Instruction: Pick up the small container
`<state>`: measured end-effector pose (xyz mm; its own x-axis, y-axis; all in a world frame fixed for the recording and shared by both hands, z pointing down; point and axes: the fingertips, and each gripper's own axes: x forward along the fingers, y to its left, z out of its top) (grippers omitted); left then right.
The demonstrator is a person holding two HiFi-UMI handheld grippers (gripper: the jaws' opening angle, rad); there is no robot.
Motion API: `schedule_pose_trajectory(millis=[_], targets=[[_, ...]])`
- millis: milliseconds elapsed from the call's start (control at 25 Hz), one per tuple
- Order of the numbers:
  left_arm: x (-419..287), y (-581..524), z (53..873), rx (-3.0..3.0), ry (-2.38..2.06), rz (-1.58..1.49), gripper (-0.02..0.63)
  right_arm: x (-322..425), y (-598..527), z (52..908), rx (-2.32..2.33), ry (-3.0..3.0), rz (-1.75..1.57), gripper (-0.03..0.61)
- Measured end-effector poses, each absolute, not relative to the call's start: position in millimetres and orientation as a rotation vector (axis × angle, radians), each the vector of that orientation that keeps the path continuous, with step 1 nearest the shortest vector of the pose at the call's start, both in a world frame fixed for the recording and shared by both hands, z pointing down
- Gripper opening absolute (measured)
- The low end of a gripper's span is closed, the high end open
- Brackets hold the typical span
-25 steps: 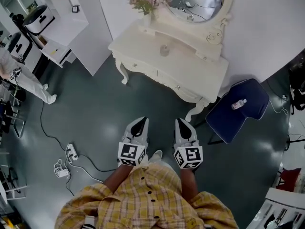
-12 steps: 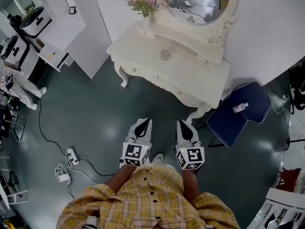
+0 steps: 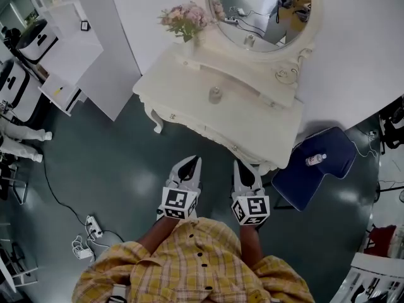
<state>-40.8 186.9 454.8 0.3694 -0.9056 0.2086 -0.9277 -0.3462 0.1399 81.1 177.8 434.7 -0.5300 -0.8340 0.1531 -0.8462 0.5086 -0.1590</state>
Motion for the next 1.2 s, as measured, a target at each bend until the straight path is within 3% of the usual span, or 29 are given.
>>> schedule_pose_trajectory(millis=[480, 1200], targets=[[-75.5, 46.8, 433.5, 2.504, -1.479, 0.154, -0.002, 42.7, 52.2, 412.6, 1.663, -2.601, 0.342, 0.003], [-85.7, -46.4, 452.5, 2.651, -1.233, 0.238, -0.002, 23.3, -33.7, 433.7, 1.842, -2.461, 0.398, 0.003]])
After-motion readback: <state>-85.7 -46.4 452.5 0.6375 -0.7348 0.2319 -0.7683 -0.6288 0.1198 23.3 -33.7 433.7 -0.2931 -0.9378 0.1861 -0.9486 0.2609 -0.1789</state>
